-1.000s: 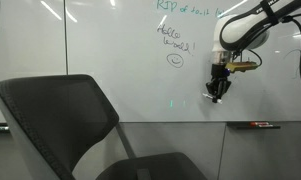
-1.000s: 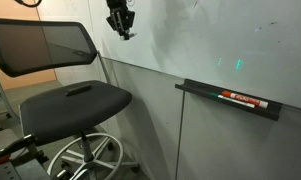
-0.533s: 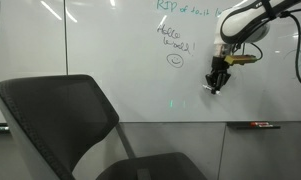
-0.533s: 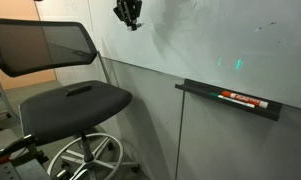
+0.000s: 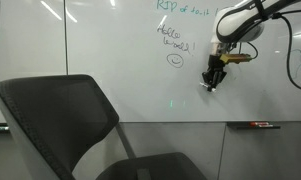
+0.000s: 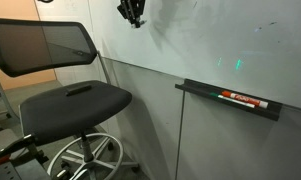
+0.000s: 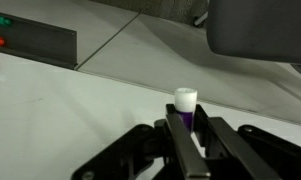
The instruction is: Use the marker on the chair to write on the board
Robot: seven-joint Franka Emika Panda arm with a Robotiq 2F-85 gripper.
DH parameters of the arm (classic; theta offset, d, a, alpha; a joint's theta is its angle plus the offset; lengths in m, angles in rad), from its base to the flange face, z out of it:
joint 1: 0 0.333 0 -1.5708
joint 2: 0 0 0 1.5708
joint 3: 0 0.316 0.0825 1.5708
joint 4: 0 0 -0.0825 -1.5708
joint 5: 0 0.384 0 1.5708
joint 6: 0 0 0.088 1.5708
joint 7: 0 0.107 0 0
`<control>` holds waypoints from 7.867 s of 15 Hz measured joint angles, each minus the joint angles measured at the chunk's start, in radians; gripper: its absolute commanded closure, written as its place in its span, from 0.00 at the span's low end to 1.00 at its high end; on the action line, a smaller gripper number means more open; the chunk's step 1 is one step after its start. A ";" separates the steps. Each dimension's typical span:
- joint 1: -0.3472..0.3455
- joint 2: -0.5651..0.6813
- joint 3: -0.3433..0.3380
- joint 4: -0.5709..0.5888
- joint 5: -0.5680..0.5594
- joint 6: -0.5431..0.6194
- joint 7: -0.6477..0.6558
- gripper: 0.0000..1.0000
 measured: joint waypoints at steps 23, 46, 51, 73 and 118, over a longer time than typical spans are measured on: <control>0.013 0.084 -0.002 0.124 -0.024 -0.051 -0.011 0.89; -0.025 0.060 -0.007 0.028 0.068 -0.138 -0.164 0.89; -0.027 0.092 -0.021 0.069 0.026 -0.100 -0.164 0.89; -0.036 0.120 -0.040 0.112 -0.029 -0.082 -0.168 0.89; -0.006 0.192 0.034 0.072 0.173 -0.077 -0.482 0.89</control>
